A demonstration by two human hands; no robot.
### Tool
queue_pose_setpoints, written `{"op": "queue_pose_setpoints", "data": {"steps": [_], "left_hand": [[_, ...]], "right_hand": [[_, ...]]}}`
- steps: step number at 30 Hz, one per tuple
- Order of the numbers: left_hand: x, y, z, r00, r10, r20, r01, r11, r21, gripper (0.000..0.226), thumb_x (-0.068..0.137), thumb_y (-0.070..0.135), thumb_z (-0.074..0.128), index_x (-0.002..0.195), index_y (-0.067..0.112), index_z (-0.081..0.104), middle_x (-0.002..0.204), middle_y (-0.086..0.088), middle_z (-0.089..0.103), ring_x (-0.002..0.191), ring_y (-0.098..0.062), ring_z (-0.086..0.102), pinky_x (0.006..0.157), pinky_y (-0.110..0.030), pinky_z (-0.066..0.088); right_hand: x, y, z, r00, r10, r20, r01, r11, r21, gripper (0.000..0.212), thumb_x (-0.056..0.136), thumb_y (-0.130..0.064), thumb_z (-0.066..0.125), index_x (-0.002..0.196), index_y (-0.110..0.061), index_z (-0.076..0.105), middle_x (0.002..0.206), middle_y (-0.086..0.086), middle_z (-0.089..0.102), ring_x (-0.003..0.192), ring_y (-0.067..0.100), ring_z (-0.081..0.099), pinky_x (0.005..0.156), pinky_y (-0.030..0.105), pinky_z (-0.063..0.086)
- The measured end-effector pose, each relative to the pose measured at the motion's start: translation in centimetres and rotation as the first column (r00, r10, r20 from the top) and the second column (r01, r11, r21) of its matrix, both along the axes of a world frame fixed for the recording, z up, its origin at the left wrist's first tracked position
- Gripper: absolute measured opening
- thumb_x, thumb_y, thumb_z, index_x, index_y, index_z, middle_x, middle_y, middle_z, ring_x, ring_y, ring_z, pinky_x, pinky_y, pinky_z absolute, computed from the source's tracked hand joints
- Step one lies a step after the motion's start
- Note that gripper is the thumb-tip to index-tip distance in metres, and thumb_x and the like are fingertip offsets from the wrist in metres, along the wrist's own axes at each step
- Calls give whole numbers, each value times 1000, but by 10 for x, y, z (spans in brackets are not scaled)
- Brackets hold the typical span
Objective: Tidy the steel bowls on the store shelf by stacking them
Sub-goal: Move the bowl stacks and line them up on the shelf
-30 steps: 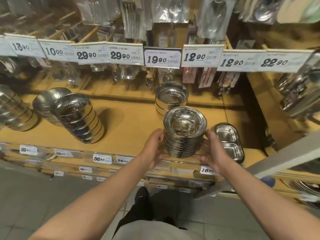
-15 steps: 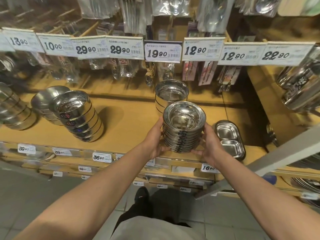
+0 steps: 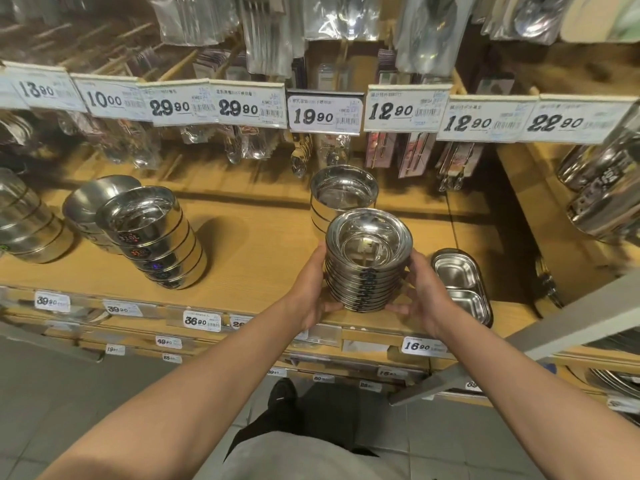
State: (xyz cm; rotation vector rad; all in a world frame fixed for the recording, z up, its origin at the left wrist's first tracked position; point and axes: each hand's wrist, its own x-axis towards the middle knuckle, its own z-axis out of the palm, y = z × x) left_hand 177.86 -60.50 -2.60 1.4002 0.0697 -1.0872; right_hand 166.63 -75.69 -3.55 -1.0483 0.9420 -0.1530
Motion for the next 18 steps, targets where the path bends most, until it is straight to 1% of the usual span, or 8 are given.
{"op": "queue_pose_setpoints", "data": {"steps": [2, 5, 7, 9, 11, 13, 15, 18], "left_hand": [[3, 3, 3, 1000, -8, 5, 8, 1000, 29, 58, 95, 70, 40, 141, 36, 49, 135, -6, 53, 124, -29, 54, 99, -53, 52], [20, 13, 7, 998, 55, 35, -58, 994, 91, 63, 97, 63, 43, 151, 30, 40, 151, -11, 41, 134, -32, 44, 102, -56, 49], [37, 19, 12, 991, 113, 66, -119, 988, 96, 59, 99, 57, 45, 149, 27, 43, 148, -11, 44, 127, -29, 47, 93, -52, 56], [53, 19, 19, 983, 136, 121, -147, 985, 88, 55, 100, 53, 45, 147, 25, 45, 144, -10, 49, 118, -25, 51, 75, -42, 59], [68, 16, 26, 976, 141, 165, -156, 984, 82, 54, 101, 50, 46, 148, 22, 45, 142, -8, 50, 118, -24, 52, 65, -34, 57], [79, 10, 29, 971, 136, 195, -152, 986, 73, 53, 101, 48, 47, 146, 21, 45, 140, -6, 51, 119, -24, 51, 56, -27, 57], [89, 3, 27, 972, 108, 209, -125, 990, 71, 42, 102, 47, 46, 138, 25, 49, 138, -4, 50, 117, -22, 51, 53, -24, 56], [99, -5, 20, 975, 62, 215, -86, 991, 103, 21, 102, 48, 44, 116, 35, 53, 130, 2, 53, 109, -17, 54, 64, -29, 55]], "right_hand": [[-4, -2, 1, 1000, 17, 1, -17, 1000, 3, 58, 101, -58, 42, 150, -27, 40, 155, 10, 43, 130, 27, 46, 104, 60, 47], [-9, -15, 5, 1000, -8, -11, 8, 1000, -1, 58, 103, -55, 40, 153, -26, 39, 156, 13, 42, 141, 32, 41, 108, 60, 44], [-7, -31, 15, 999, -38, -17, 37, 999, -25, 53, 104, -53, 39, 149, -25, 45, 151, 14, 47, 139, 33, 44, 106, 58, 47], [0, -48, 28, 998, -58, -18, 57, 996, -75, 46, 104, -48, 39, 141, -24, 52, 140, 11, 56, 130, 30, 51, 88, 48, 55], [12, -61, 39, 999, -44, -25, 41, 992, -123, 41, 104, -44, 42, 136, -22, 56, 130, 9, 62, 119, 26, 58, 76, 38, 53], [27, -69, 45, 999, -9, -44, 2, 989, -150, 39, 104, -43, 44, 134, -22, 58, 125, 8, 63, 112, 23, 60, 71, 34, 51], [43, -75, 45, 999, 11, -52, -19, 989, -147, 37, 104, -43, 45, 131, -22, 59, 126, 9, 63, 106, 23, 61, 68, 34, 51], [65, -82, 40, 997, 25, -77, -33, 994, -104, 39, 103, -44, 47, 130, -20, 61, 127, 13, 63, 98, 26, 62, 75, 38, 55]]}}
